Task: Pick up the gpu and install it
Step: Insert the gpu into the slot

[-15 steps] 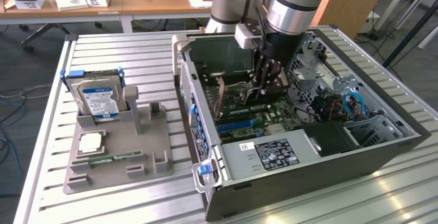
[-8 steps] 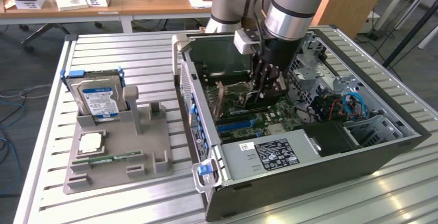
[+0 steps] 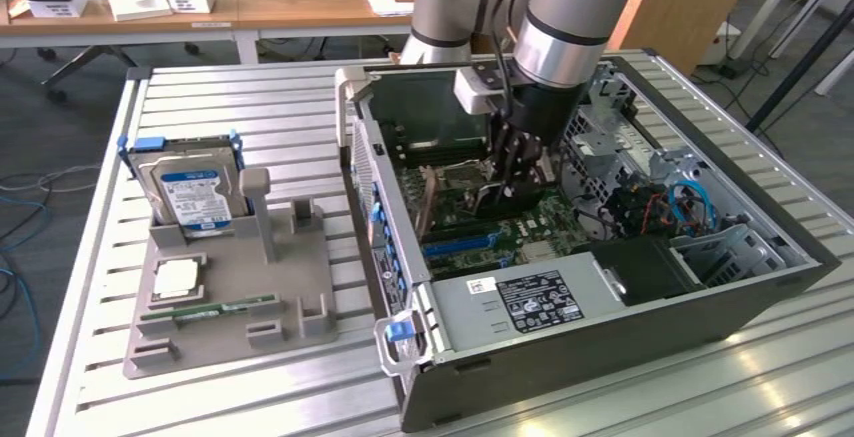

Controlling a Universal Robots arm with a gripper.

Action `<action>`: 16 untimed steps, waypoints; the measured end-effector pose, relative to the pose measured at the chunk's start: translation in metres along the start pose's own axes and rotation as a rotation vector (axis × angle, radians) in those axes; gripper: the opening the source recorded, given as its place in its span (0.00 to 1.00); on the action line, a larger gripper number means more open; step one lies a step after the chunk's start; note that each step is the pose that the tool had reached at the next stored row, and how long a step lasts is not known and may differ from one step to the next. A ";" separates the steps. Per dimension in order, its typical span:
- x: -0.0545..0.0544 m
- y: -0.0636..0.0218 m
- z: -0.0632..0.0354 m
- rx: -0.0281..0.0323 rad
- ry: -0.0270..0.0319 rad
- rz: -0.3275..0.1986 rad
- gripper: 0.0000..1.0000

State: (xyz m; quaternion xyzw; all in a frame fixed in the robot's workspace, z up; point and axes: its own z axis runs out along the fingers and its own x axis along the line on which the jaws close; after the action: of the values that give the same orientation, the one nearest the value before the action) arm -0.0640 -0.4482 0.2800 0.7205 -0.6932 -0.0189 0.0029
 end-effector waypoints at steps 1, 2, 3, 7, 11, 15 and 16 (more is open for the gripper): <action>0.000 0.0000 0.0009 -0.0001 0.0002 -0.001 0.26; 0.000 0.0000 0.0018 0.0000 0.0001 -0.001 0.26; 0.000 0.0000 0.0026 -0.0001 0.0001 -0.002 0.26; 0.000 0.0002 0.0054 -0.0001 0.0003 -0.005 0.26; 0.000 0.0002 0.0055 -0.0002 0.0004 -0.005 0.26; 0.000 0.0003 0.0069 0.0004 -0.0001 -0.005 0.26; 0.000 0.0004 0.0073 0.0004 0.0002 -0.005 0.26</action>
State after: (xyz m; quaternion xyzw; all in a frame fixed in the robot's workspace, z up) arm -0.0646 -0.4482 0.2727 0.7223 -0.6913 -0.0187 0.0028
